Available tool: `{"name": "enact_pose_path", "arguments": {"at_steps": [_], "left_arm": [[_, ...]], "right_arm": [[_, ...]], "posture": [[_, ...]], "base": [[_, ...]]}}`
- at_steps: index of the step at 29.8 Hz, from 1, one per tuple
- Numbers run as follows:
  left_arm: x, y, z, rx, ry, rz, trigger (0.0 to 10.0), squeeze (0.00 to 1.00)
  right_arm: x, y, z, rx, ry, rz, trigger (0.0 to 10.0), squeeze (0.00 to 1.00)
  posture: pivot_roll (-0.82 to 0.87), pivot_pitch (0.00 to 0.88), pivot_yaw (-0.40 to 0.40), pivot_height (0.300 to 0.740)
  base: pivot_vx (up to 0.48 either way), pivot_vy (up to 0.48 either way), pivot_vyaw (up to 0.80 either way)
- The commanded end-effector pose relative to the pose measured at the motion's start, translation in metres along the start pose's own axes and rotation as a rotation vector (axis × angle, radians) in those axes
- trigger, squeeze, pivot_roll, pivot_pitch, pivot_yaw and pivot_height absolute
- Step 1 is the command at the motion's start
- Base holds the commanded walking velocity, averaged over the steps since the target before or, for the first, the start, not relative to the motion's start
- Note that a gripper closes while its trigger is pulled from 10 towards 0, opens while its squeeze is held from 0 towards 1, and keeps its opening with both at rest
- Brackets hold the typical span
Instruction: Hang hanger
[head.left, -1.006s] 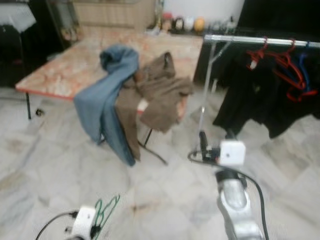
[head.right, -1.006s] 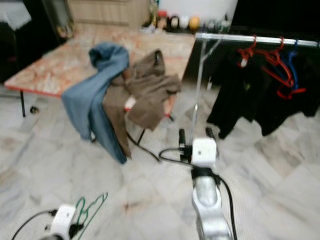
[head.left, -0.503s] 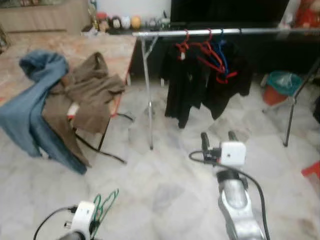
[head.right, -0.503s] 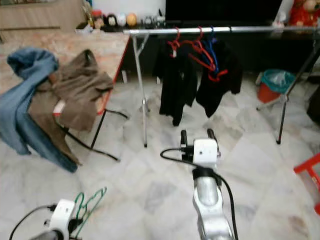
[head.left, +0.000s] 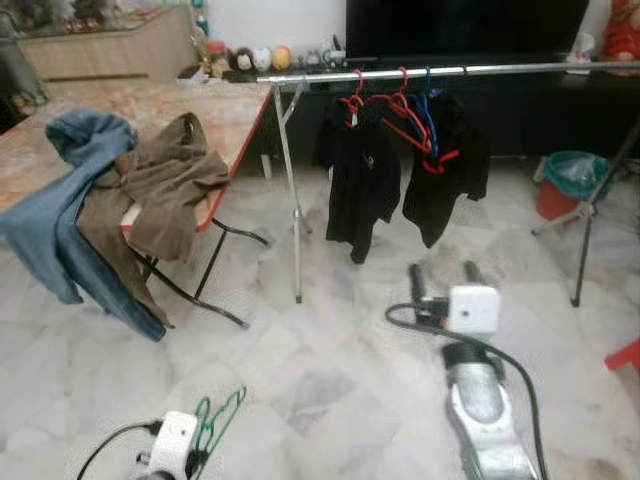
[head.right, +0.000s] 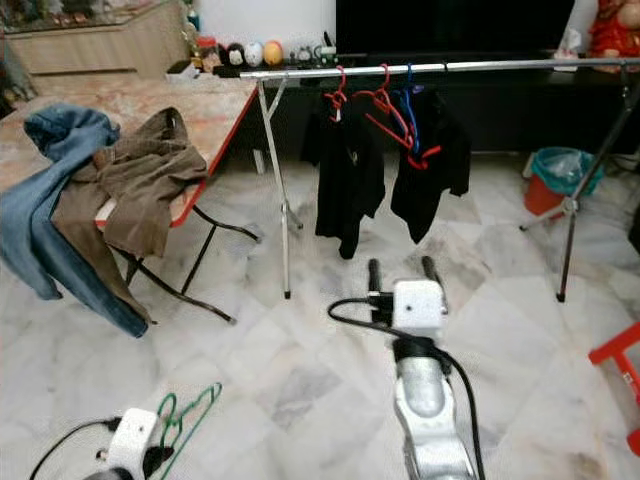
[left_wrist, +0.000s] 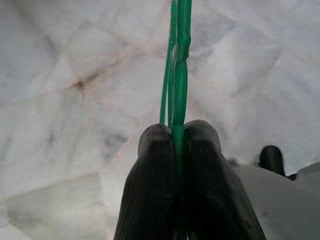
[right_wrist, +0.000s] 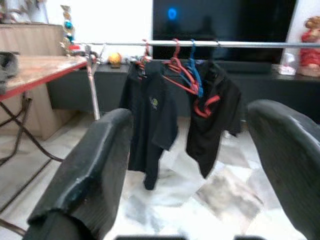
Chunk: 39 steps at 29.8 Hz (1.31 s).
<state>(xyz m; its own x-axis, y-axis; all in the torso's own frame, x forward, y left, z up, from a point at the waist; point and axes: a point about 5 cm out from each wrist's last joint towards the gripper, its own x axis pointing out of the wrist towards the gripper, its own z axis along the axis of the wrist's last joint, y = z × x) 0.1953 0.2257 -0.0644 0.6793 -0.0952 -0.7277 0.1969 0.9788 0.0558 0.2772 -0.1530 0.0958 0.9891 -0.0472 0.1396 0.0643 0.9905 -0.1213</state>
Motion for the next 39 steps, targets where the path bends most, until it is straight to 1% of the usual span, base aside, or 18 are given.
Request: {"name": "enact_pose_path", "arguments": {"at_steps": [1, 16, 19, 20, 22, 23, 25, 27, 28, 29, 30, 31, 32, 34, 35, 36, 38, 39], "left_arm": [[-0.001, 0.005, 0.002, 0.013, -0.002, 0.012, 10.0, 0.00], [-0.001, 0.009, 0.008, 0.038, -0.031, 0.005, 10.0, 0.00], [0.002, 0.010, 0.026, 0.106, -0.089, -0.024, 10.0, 0.00], [0.003, 0.010, 0.034, 0.151, -0.115, -0.037, 10.0, 0.00], [0.003, 0.009, 0.036, 0.170, -0.123, -0.041, 10.0, 0.00], [0.005, 0.008, 0.054, 0.264, -0.188, -0.063, 10.0, 0.00], [0.005, 0.007, 0.073, 0.344, -0.261, -0.087, 10.0, 0.00], [0.005, 0.006, 0.086, 0.402, -0.315, -0.113, 10.0, 0.00], [0.004, 0.003, 0.096, 0.455, -0.354, -0.141, 10.0, 0.00], [0.004, 0.002, 0.100, 0.482, -0.366, -0.154, 10.0, 0.00], [0.004, -0.001, 0.103, 0.537, -0.369, -0.184, 10.0, 0.00], [0.004, -0.002, 0.103, 0.548, -0.368, -0.191, 10.0, 0.00], [0.003, -0.003, 0.104, 0.571, -0.372, -0.201, 10.0, 0.00], [0.003, -0.005, 0.105, 0.601, -0.378, -0.220, 10.0, 0.00], [0.003, -0.005, 0.105, 0.601, -0.378, -0.220, 10.0, 0.00], [0.003, -0.007, 0.105, 0.621, -0.384, -0.232, 10.0, 0.00], [0.002, -0.010, 0.107, 0.662, -0.401, -0.261, 10.0, 0.00], [0.001, -0.011, 0.109, 0.682, -0.409, -0.279, 10.0, 0.00]], "right_arm": [[0.002, 0.006, 0.003, 0.007, -0.004, 0.019, 10.0, 0.00], [0.003, 0.005, 0.001, 0.002, 0.009, 0.015, 10.0, 0.00], [0.002, 0.000, -0.004, -0.041, 0.030, 0.028, 10.0, 0.00], [0.002, -0.004, -0.005, -0.066, 0.036, 0.028, 10.0, 0.00], [0.003, -0.006, -0.005, -0.074, 0.036, 0.029, 10.0, 0.00], [0.006, -0.020, -0.008, -0.140, 0.049, 0.024, 10.0, 0.00], [0.008, -0.034, -0.009, -0.207, 0.060, 0.028, 10.0, 0.00], [0.009, -0.043, -0.010, -0.231, 0.067, 0.046, 10.0, 0.00], [0.009, -0.050, -0.012, -0.256, 0.076, 0.075, 10.0, 0.00], [0.009, -0.054, -0.013, -0.288, 0.083, 0.087, 10.0, 0.00], [0.006, -0.057, -0.017, -0.375, 0.092, 0.160, 10.0, 0.00], [0.006, -0.057, -0.017, -0.393, 0.093, 0.179, 10.0, 0.00], [0.001, -0.051, -0.020, -0.437, 0.094, 0.279, 10.0, 0.00], [-0.012, -0.039, -0.030, -0.437, 0.126, 0.467, 10.0, 0.00], [-0.012, -0.039, -0.030, -0.437, 0.126, 0.467, 10.0, 0.00], [-0.021, -0.034, -0.035, -0.430, 0.143, 0.552, 10.0, 0.00], [-0.037, -0.027, -0.045, -0.492, 0.154, 0.694, 10.0, 0.00], [-0.046, -0.023, -0.051, -0.564, 0.146, 0.782, 10.0, 0.00]], "posture": [[0.08, 0.000, 0.050, 0.740], [0.09, 0.016, 0.053, 0.740], [0.08, 0.021, 0.056, 0.740], [0.08, 0.021, 0.056, 0.740], [0.08, 0.021, 0.056, 0.740], [0.08, 0.020, 0.055, 0.740], [0.08, 0.021, 0.054, 0.740], [0.08, 0.021, 0.054, 0.740], [0.08, 0.021, 0.054, 0.740], [0.08, 0.020, 0.055, 0.740], [0.08, 0.018, 0.057, 0.740], [0.08, 0.018, 0.057, 0.740], [0.07, 0.017, 0.058, 0.740], [0.07, 0.018, 0.060, 0.740], [0.07, 0.018, 0.060, 0.740], [0.06, 0.018, 0.061, 0.740], [0.07, 0.022, 0.063, 0.740], [0.07, 0.023, 0.064, 0.740]], "base": [[0.000, 0.000, 0.00], [0.000, 0.000, 0.00], [0.000, 0.000, 0.00], [0.000, 0.000, 0.00], [0.000, 0.000, 0.00], [0.000, 0.000, 0.00], [0.000, 0.000, 0.00], [0.000, 0.000, 0.00], [0.000, 0.000, 0.00], [0.000, 0.000, 0.00], [0.000, 0.000, 0.00], [0.000, 0.000, 0.00], [0.000, 0.000, 0.00], [0.000, 0.000, 0.00], [0.000, 0.000, 0.00], [0.000, 0.000, 0.00], [0.000, 0.000, 0.00], [0.000, 0.000, 0.00]]}}
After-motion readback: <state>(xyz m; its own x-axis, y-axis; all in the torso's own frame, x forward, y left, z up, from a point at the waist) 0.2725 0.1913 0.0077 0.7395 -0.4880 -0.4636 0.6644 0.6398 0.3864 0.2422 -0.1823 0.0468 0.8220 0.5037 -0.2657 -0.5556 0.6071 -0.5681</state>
